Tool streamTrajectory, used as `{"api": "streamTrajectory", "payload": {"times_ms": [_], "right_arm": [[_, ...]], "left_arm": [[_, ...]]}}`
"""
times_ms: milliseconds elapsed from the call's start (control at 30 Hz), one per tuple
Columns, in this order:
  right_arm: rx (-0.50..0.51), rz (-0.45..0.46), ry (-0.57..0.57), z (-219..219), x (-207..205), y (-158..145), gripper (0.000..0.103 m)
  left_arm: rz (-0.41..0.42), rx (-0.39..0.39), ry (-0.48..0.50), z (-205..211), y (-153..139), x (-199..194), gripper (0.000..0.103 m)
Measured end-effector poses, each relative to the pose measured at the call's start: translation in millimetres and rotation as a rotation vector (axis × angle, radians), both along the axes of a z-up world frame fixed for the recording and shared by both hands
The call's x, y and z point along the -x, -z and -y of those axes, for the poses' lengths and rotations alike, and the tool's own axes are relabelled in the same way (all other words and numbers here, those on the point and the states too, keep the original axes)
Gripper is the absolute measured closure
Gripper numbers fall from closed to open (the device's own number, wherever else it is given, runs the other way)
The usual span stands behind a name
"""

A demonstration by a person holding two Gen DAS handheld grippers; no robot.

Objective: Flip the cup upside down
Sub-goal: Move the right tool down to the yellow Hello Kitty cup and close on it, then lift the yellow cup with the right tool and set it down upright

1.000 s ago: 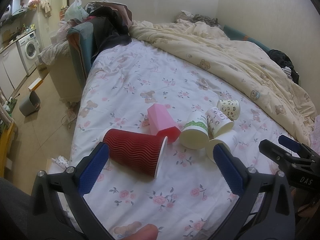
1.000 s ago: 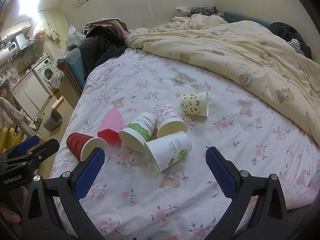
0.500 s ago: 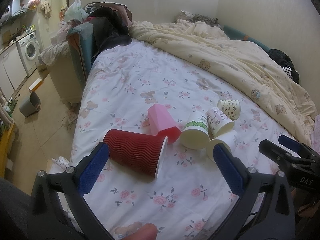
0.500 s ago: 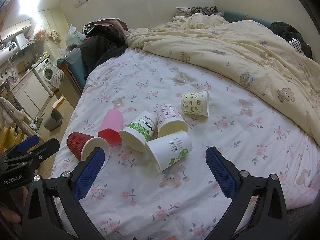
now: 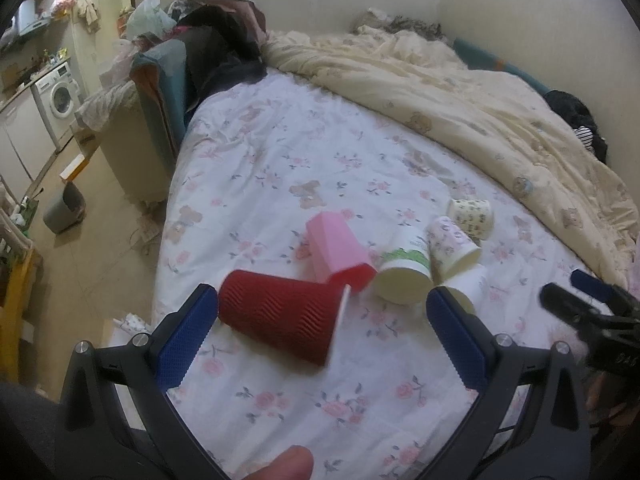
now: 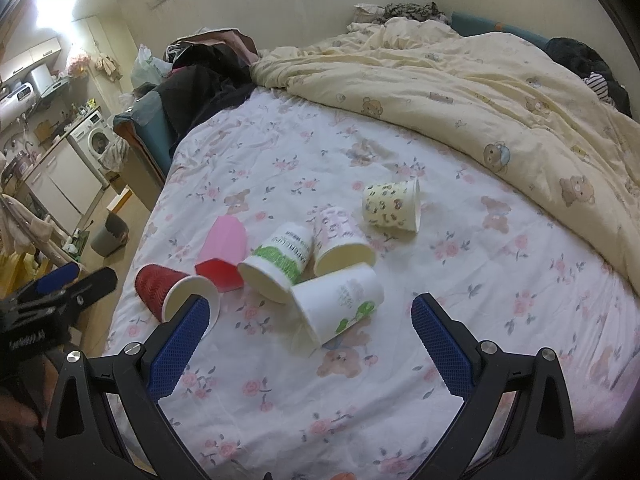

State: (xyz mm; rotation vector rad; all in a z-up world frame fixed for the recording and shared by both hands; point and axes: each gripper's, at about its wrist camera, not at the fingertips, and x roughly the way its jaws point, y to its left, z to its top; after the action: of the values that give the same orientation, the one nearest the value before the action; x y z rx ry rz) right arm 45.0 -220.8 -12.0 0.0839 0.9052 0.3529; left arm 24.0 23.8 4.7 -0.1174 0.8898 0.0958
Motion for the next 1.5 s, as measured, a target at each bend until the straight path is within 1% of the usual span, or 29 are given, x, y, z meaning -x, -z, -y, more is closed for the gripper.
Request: {"api": "streamTrajectory", "payload": {"times_ms": [100,167,233,300,367,433,500,533,633,667,700,733,800,900,967,1067,1133,1267,1300,1333,1400,1500], "right_arm": [[0.036,-0.021,0.003,5.8,-18.0,-1.0,0.0],[0.059,-0.043,0.01,10.6,-33.5,-1.9,0.0],[0.06,-0.071,0.003,16.1,-48.0,-1.7,0.0],[0.061,-0.107,-0.028,20.0,-65.8,-1.1,0.0],[0.091,-0.149,-0.068,22.3,-85.1,0.9,0.0],[0.159,-0.2,-0.138,20.4,-107.3,4.4,0.0],[0.235,-0.222,-0.208,15.5,-121.8,9.0,0.0],[0.306,-0.236,-0.274,9.5,-132.7,14.1,0.0],[0.471,-0.281,-0.423,-7.1,-154.8,36.1,0.002],[0.503,-0.289,-0.456,-11.4,-159.3,42.4,0.004],[0.564,-0.3,-0.523,-19.2,-166.7,52.6,0.009],[0.598,-0.308,-0.553,-22.6,-171.0,57.2,0.014],[0.71,-0.324,-0.649,-34.2,-182.0,75.7,0.016],[0.815,-0.341,-0.722,-44.5,-196.2,95.9,0.018],[0.906,-0.356,-0.778,-49.3,-203.4,112.4,0.019],[0.985,-0.356,-0.828,-51.7,-207.5,128.7,0.019],[1.024,-0.345,-0.837,-51.6,-213.0,135.2,0.019],[1.04,-0.336,-0.839,-51.1,-219.9,146.3,0.023],[1.049,-0.334,-0.838,-50.3,-220.3,149.9,0.029],[1.053,-0.336,-0.83,-49.3,-222.5,153.6,0.032],[1.032,-0.341,-0.813,-47.4,-225.8,155.1,0.033],[0.975,-0.34,-0.784,-43.8,-230.2,145.3,0.033]], "left_arm": [[-0.049,0.021,-0.024,-7.8,2.9,-20.0,0.0],[-0.067,0.032,-0.029,-11.6,3.0,-29.7,0.0],[-0.078,0.025,-0.023,-13.0,1.3,-40.5,0.0],[-0.08,0.014,-0.016,-12.5,-0.8,-48.8,0.0],[-0.08,0.018,-0.01,-13.1,-1.5,-56.0,0.0],[-0.088,0.029,-0.009,-13.2,2.2,-59.9,0.0],[-0.12,0.044,-0.015,-14.8,9.8,-63.2,0.0],[-0.134,0.052,-0.022,-15.9,13.1,-64.7,0.0],[-0.161,0.086,-0.032,-19.3,19.2,-68.1,0.0],[-0.165,0.086,-0.029,-19.6,20.1,-69.0,0.0],[-0.17,0.078,-0.026,-19.3,20.9,-69.4,0.0],[-0.173,0.07,-0.025,-19.1,21.7,-70.0,0.0],[-0.182,0.064,-0.025,-19.4,24.0,-71.8,0.0],[-0.197,0.056,-0.027,-21.6,27.3,-75.0,0.0],[-0.201,0.054,-0.03,-23.0,28.4,-76.1,0.0],[-0.208,0.051,-0.034,-24.3,30.0,-78.2,0.0],[-0.212,0.044,-0.034,-24.6,31.7,-78.7,0.0],[-0.223,0.044,-0.041,-25.2,35.1,-79.8,0.0],[-0.223,0.043,-0.042,-25.7,35.5,-79.7,0.0],[-0.223,0.04,-0.043,-25.9,35.8,-79.6,0.0],[-0.222,0.031,-0.047,-26.4,36.9,-79.5,0.0],[-0.227,0.037,-0.054,-28.2,39.3,-79.3,0.0]]}}
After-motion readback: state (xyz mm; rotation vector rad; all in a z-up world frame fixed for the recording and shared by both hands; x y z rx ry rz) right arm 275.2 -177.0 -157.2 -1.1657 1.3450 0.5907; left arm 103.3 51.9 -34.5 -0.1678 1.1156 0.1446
